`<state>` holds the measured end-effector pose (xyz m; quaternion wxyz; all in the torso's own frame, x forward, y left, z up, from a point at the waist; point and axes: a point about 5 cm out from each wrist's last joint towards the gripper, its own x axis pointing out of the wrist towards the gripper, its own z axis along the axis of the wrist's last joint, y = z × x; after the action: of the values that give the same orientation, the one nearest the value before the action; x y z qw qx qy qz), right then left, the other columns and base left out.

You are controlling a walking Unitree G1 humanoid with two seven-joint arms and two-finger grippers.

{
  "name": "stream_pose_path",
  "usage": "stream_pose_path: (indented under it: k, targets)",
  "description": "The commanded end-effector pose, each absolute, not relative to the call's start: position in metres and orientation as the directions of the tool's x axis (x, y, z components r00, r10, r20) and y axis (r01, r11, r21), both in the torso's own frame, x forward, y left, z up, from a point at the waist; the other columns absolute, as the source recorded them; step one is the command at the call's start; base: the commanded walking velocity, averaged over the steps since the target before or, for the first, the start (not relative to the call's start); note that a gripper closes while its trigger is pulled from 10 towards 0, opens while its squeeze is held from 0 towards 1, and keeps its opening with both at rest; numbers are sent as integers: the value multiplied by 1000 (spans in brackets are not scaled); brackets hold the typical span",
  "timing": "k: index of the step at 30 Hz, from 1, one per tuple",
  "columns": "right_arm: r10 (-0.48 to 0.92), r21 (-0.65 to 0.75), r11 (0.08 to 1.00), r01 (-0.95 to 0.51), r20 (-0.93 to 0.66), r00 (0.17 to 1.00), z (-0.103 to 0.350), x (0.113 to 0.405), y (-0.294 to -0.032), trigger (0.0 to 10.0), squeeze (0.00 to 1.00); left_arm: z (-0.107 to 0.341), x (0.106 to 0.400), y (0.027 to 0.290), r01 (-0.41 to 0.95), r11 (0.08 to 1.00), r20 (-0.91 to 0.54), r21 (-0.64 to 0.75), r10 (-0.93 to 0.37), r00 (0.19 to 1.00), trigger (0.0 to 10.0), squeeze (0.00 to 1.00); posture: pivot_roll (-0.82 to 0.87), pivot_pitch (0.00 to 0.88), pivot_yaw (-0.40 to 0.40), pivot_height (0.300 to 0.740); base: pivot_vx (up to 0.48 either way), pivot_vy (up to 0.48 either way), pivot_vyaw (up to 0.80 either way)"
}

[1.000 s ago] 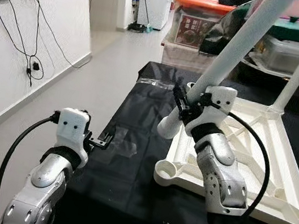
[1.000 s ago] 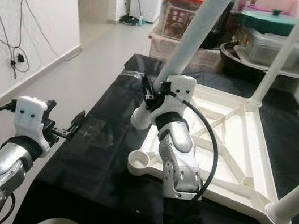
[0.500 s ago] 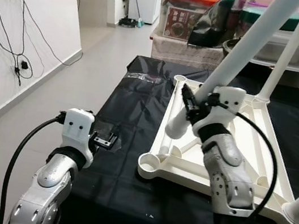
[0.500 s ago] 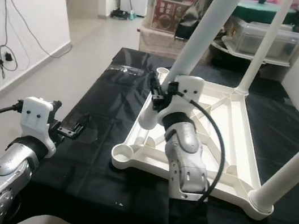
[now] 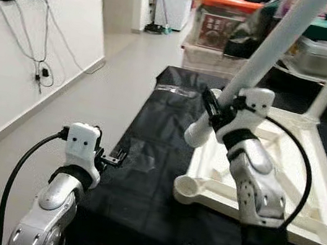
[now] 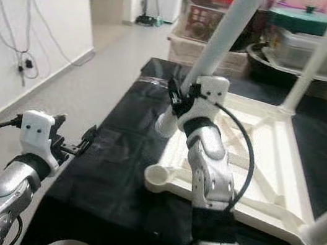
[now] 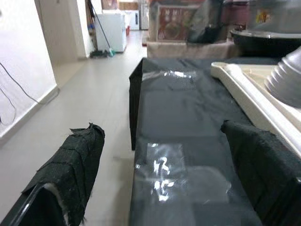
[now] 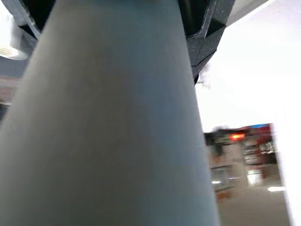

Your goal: Building children table

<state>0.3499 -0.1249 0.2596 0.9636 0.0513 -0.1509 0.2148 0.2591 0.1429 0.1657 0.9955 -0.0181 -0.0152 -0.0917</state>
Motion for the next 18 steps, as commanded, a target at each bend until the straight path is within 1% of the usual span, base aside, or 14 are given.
stream_pose_path:
  k: [1, 3, 4, 5, 6, 7, 9, 10, 11, 12, 14, 15, 16, 18]
  targets:
    - [414, 42, 895, -444, 293, 862, 256, 354, -138, 10000, 0, 165, 252, 133, 256, 966, 27, -35, -255, 967, 10000, 0, 91, 51, -21, 740, 0, 0, 0]
    - [452, 44, 876, -480, 268, 851, 254, 358, -143, 10000, 0, 160, 246, 125, 318, 947, 12, -38, -317, 948, 10000, 0, 92, 54, -22, 740, 0, 0, 0]
    - [452, 44, 876, -480, 268, 851, 254, 358, -143, 10000, 0, 160, 246, 125, 318, 947, 12, -38, -317, 948, 10000, 0, 92, 54, -22, 740, 0, 0, 0]
    - [526, 66, 832, -552, 227, 820, 252, 362, -151, 10000, 0, 153, 232, 115, 414, 909, -16, -56, -415, 910, 10000, 0, 97, 77, -17, 740, 0, 0, 0]
    - [526, 66, 832, -552, 227, 820, 252, 362, -151, 10000, 0, 153, 232, 115, 414, 909, -16, -56, -415, 910, 10000, 0, 97, 77, -17, 740, 0, 0, 0]
    - [599, 73, 780, -621, 196, 776, 251, 363, -159, 10000, 0, 146, 217, 106, 495, 865, -44, -86, -500, 865, 10000, 0, 106, 93, -18, 740, 0, 0, 0]
    - [599, 73, 780, -621, 196, 776, 251, 363, -159, 10000, 0, 146, 217, 106, 495, 865, -44, -86, -500, 865, 10000, 0, 106, 93, -18, 740, 0, 0, 0]
    - [653, 88, 735, -673, 177, 736, 250, 363, -166, 10000, 0, 141, 205, 99, 552, 827, -67, -111, -560, 826, 10000, 0, 108, 96, -18, 740, 0, 0, 0]
    - [732, 134, 644, -753, 176, 658, 250, 359, -177, 10000, 0, 137, 190, 92, 607, 780, -90, -150, -622, 778, 10000, 0, 115, 131, -6, 740, 0, 0, 0]
    - [732, 134, 644, -753, 176, 658, 250, 359, -177, 10000, 0, 137, 190, 92, 607, 780, -90, -150, -622, 778, 10000, 0, 115, 131, -6, 740, 0, 0, 0]
    - [825, 164, 506, -847, 194, 531, 250, 351, -188, 10000, 0, 136, 175, 86, 646, 739, -112, -192, -670, 734, 10000, 0, 124, 151, 2, 740, 0, 0, 0]
    - [851, 164, 461, -872, 196, 487, 250, 347, -190, 10000, 0, 136, 172, 86, 650, 732, -115, -203, -677, 727, 10000, 0, 124, 151, 2, 740, 0, 0, 0]
    - [851, 164, 461, -872, 196, 487, 250, 347, -190, 10000, 0, 136, 172, 86, 650, 732, -115, -203, -677, 727, 10000, 0, 124, 151, 2, 740, 0, 0, 0]
    - [882, 157, 402, -902, 198, 428, 249, 345, -189, 10000, 0, 139, 169, 87, 651, 729, -117, -210, -680, 724, 10000, 0, 131, 164, 4, 740, 0, 0, 0]
